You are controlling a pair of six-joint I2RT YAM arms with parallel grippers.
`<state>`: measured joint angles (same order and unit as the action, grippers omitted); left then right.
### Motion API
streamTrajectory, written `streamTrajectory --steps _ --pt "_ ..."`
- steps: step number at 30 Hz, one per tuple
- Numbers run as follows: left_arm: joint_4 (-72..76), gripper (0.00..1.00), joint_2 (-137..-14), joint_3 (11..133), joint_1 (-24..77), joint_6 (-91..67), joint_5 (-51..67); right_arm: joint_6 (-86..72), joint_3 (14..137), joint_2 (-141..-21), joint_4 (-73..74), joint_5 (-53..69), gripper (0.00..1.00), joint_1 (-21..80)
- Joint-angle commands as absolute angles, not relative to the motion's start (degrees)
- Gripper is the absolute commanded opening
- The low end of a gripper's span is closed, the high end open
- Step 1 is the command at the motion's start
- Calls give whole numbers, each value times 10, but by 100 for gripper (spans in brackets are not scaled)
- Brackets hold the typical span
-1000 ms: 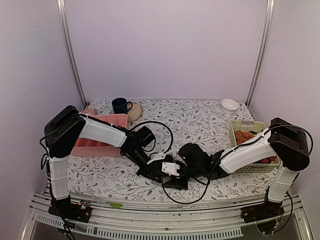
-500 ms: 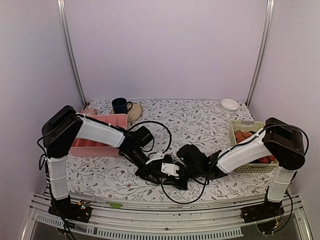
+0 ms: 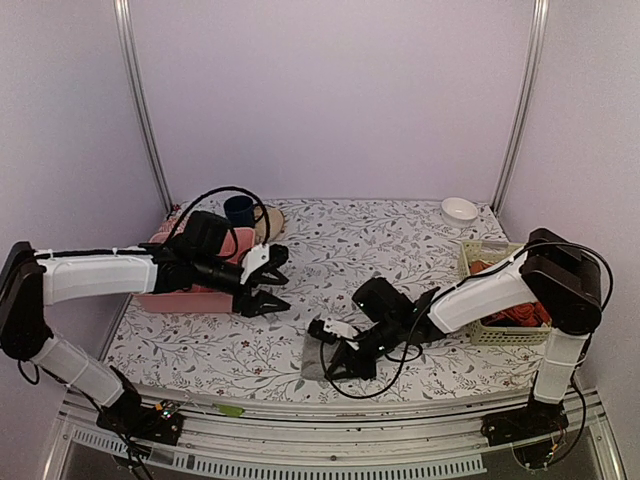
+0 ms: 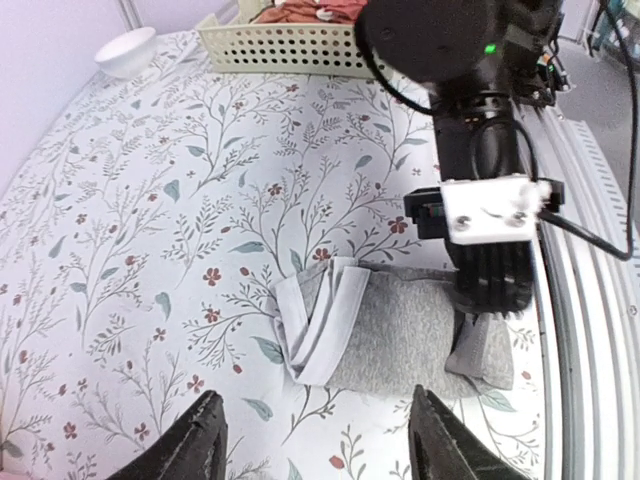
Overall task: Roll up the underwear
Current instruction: Roll the underwear at the center of the board.
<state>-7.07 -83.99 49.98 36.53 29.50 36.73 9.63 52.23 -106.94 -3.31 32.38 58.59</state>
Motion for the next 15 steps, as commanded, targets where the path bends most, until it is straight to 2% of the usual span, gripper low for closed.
streamTrajectory --steps 1,9,15 --pt "-11 63 -754 422 362 269 307 39 571 -1114 45 424 0 549" --pt "22 63 -607 286 433 251 234 4 644 -1197 104 528 0 506" --pt "27 60 -652 262 541 284 174 -25 680 -1259 128 591 0 487"
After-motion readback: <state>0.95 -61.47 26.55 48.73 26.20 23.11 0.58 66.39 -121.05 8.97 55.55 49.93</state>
